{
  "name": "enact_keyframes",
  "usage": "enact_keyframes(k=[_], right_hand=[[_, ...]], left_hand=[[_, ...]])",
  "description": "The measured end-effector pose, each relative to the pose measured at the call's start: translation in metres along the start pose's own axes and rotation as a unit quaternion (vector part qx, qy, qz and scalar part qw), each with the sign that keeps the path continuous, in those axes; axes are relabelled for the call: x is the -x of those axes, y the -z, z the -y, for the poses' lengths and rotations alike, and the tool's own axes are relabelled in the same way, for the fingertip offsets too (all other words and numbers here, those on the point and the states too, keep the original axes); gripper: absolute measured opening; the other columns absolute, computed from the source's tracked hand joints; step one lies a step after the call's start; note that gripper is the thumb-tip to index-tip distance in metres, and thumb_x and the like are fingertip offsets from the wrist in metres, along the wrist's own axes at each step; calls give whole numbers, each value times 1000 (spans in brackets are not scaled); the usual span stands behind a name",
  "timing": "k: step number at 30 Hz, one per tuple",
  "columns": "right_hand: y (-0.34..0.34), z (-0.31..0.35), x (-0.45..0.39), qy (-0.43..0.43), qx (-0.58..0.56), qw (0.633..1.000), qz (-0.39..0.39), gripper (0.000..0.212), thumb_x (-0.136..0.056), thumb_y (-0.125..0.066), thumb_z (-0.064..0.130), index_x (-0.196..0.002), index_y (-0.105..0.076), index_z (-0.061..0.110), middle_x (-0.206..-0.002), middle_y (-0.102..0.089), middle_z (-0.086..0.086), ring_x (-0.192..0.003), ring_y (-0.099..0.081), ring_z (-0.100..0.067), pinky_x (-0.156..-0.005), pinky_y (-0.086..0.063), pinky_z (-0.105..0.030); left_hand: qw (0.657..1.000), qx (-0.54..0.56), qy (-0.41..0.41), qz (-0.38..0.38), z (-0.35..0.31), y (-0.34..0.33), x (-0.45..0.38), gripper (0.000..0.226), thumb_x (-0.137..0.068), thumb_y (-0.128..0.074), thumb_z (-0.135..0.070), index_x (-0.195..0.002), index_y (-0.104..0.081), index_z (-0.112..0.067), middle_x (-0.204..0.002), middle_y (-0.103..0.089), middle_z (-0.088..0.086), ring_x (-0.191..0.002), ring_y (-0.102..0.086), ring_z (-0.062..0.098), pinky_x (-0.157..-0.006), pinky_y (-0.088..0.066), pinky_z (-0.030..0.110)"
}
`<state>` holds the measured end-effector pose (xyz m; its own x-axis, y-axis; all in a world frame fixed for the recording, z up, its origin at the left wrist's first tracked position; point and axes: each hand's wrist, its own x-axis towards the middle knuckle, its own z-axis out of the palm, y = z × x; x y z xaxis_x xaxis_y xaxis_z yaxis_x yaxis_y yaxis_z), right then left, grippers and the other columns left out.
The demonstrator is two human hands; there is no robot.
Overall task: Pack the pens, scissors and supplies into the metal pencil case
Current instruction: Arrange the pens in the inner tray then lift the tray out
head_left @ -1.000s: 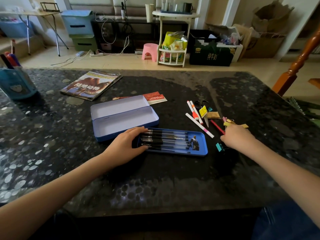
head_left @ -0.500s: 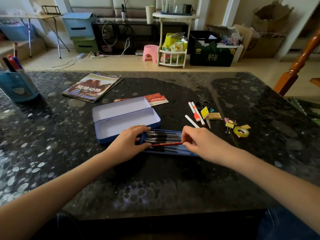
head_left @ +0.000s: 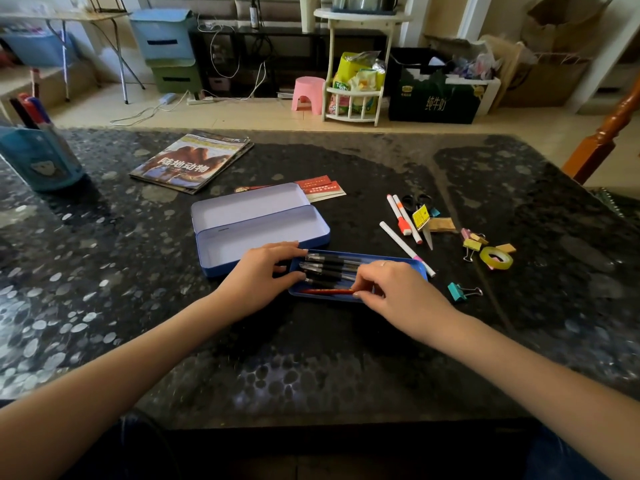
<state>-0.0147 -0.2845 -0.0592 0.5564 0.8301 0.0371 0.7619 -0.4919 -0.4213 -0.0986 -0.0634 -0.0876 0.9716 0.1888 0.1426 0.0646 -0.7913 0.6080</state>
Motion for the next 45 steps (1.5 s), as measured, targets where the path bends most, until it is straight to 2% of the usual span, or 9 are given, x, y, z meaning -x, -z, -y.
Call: enact_keyframes(k=[13, 21, 28, 33, 37, 39, 41, 43, 45], right_hand=[[-12, 1, 1, -1, 25, 1000, -15, 9, -94, -55, 25, -99, -61, 22, -102, -58, 7, -89, -46, -2, -74, -37, -17], [-6, 7, -3, -14, -143, 983, -113, 7, -88, -64, 18, -91, -66, 23, -84, -64, 14, -82, -59, 0, -72, -48, -12], [-19, -8, -3, -26, -73, 995, -59, 7, -88, -64, 20, -91, -68, 23, -92, -62, 9, -89, -55, -2, -80, -46, -19], [-14, -6, 0, 24, 36, 999, -14, 18, -92, -56, 31, -101, -69, 23, -104, -61, 9, -102, -50, -6, -84, -45, -23], [-11, -6, 6, 44, 48, 996, -57, 26, -94, -52, 34, -109, -70, 23, -110, -63, 7, -106, -53, -10, -87, -47, -31], [-11, -9, 6, 16, 41, 997, -58, 38, -95, -50, 37, -130, -56, 24, -131, -57, 6, -123, -47, -10, -102, -41, -30], [-14, -13, 4, -13, 72, 997, 23, 60, -95, -41, 49, -149, -26, 25, -153, -30, 9, -142, -24, -8, -115, -21, -29], [-21, -15, 3, -17, 123, 986, 109, 75, -92, -26, 62, -151, 1, 27, -159, 0, 10, -145, 3, -4, -117, 0, -30], [-27, -17, 2, -8, 150, 980, 129, 80, -86, -15, 68, -150, 12, 27, -158, 11, 10, -143, 14, -2, -117, 8, -33]], left_hand=[[995, -48, -75, -44, -9, -3, 16, 22, -82, -70, -16, -103, -70, -20, -119, -60, -4, -102, -54, 5, -88, -44, 20], [989, -57, -133, -36, -30, -6, 18, 26, -81, -70, -16, -107, -71, -23, -99, -70, -6, -93, -59, 10, -83, -47, 24], [994, -65, -90, -2, -26, -3, 19, 22, -82, -68, -15, -103, -73, -22, -99, -71, -4, -94, -60, 8, -88, -48, 24], [991, -84, -105, 21, -25, -5, 20, 22, -83, -68, -16, -103, -72, -23, -99, -71, -5, -96, -60, 9, -88, -47, 24], [988, -90, -126, -7, -19, -7, 20, 26, -81, -70, -18, -107, -71, -21, -100, -70, -4, -95, -60, 10, -84, -50, 28], [983, -115, -142, -30, -14, -7, 20, 33, -79, -72, -20, -112, -68, -21, -107, -67, -4, -101, -56, 12, -86, -49, 28], [977, -141, -156, -37, -11, -8, 19, 39, -80, -71, -22, -119, -64, -21, -121, -62, -2, -115, -52, 16, -96, -45, 32], [979, -147, -143, -5, -12, -10, 18, 45, -86, -65, -28, -130, -54, -24, -139, -49, -4, -133, -38, 13, -111, -30, 32], [982, -142, -118, 37, -11, -12, 19, 49, -92, -55, -32, -138, -41, -28, -147, -35, -9, -140, -22, 6, -116, -15, 27]])
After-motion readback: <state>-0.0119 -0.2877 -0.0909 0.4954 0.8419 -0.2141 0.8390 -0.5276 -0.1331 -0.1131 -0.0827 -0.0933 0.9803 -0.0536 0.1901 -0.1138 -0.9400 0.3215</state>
